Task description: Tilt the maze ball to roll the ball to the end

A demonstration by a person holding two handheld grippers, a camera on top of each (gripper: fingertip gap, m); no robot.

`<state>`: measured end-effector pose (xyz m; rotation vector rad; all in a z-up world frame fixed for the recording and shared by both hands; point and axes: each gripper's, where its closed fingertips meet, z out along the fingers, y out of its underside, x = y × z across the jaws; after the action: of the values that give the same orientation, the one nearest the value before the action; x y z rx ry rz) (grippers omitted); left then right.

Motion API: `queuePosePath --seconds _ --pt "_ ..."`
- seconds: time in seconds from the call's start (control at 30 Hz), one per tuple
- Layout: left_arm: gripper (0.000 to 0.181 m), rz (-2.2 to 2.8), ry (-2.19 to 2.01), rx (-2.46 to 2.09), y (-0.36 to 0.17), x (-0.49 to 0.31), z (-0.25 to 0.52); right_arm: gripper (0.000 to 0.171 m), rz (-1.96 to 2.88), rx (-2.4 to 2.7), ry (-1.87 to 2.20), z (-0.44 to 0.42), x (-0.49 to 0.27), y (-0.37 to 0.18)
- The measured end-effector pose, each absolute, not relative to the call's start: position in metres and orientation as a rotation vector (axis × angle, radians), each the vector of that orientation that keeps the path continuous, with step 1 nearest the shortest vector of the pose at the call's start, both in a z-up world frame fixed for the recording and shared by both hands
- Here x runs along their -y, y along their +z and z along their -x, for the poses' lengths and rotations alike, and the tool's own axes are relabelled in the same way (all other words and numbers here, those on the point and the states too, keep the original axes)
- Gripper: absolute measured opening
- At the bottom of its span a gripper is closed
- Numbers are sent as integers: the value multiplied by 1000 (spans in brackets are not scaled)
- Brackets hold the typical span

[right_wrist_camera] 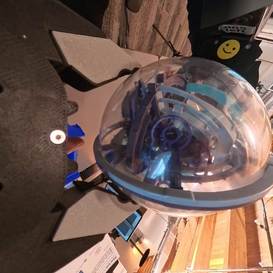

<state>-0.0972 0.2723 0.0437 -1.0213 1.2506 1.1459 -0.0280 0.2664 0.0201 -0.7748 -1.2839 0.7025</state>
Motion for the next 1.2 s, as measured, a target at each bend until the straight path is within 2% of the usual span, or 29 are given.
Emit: queuePosePath --seconds 0.03,1.2 --pt "95 1023 1146 -1251 43 -272 97 157 776 1284 704 28 -266 20" --pt "94 1071 1082 -1242 23 -277 96 157 820 1291 714 26 -268 4"
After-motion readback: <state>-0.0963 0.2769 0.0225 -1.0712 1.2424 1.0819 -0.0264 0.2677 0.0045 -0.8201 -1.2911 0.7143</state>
